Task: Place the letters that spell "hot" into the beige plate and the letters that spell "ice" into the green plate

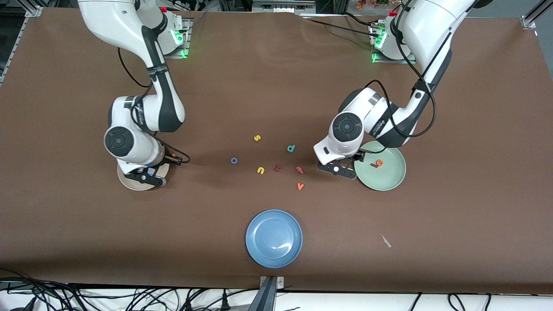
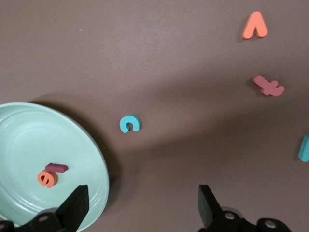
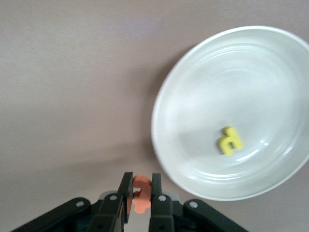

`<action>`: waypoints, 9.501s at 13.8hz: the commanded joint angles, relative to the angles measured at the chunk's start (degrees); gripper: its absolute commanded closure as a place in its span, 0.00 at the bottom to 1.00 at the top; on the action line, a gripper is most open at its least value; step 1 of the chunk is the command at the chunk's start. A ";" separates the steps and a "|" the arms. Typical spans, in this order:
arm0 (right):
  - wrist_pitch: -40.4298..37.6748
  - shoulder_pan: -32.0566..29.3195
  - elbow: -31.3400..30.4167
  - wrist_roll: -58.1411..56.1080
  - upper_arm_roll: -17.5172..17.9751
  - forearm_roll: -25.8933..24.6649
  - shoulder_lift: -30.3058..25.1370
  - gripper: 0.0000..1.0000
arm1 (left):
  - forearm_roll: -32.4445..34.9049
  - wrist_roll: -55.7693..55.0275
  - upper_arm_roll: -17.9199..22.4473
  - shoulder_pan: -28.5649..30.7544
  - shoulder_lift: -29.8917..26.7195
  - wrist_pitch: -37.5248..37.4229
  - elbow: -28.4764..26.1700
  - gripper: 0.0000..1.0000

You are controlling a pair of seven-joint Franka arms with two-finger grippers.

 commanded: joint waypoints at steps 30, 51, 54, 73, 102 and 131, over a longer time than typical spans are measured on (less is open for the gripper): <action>11.64 10.68 4.64 26.42 10.12 1.72 6.17 0.00 | 4.68 -2.70 2.42 2.58 6.60 14.58 -2.75 1.00; 11.73 8.92 9.48 23.43 10.21 9.63 12.24 0.23 | 3.80 10.48 1.63 7.76 0.63 -0.53 -0.64 0.00; 11.73 9.01 9.21 23.43 10.30 9.63 12.24 0.29 | 3.71 10.48 -0.21 7.85 -4.89 -5.97 -0.37 0.00; 10.77 9.27 7.89 23.61 11.17 11.56 11.54 0.58 | -18.53 18.31 15.08 7.59 -39.38 -24.62 -3.19 0.00; -12.09 8.39 10.19 -6.94 -9.28 9.37 6.27 0.84 | -15.98 15.93 15.34 9.17 -31.72 -27.35 7.54 0.00; -19.29 -20.96 3.97 -13.66 14.78 -9.35 -18.39 0.00 | -16.15 16.81 15.25 11.72 -32.34 -29.81 7.98 0.00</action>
